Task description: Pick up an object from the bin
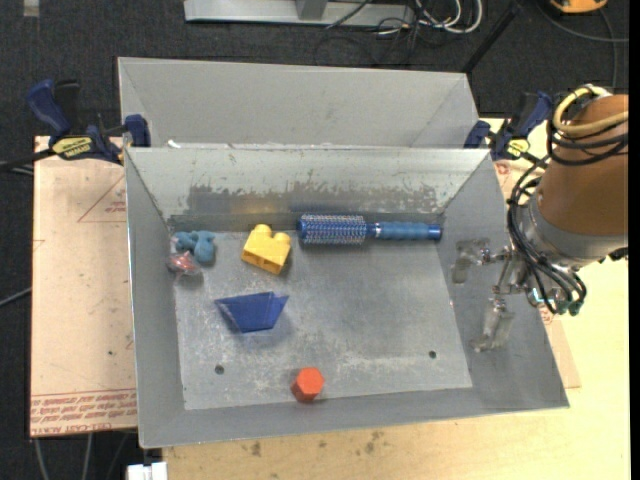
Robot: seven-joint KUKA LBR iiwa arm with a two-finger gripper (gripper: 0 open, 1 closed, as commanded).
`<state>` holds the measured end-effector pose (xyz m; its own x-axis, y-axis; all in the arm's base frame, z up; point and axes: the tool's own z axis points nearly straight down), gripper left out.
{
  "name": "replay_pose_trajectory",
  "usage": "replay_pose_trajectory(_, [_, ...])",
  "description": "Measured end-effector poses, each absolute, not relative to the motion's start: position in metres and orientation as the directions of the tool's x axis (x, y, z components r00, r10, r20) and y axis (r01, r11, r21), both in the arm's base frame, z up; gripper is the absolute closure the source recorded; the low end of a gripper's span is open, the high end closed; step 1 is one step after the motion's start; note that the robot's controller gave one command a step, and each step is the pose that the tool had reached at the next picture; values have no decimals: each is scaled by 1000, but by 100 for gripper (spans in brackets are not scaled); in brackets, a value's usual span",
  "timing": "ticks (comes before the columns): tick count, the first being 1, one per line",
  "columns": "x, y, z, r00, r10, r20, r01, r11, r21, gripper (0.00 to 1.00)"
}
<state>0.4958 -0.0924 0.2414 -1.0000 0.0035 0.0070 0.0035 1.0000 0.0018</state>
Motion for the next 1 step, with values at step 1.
replay_pose_trajectory(1, [548, -153, 65, -999, 32, 4, 32, 999, 1, 0])
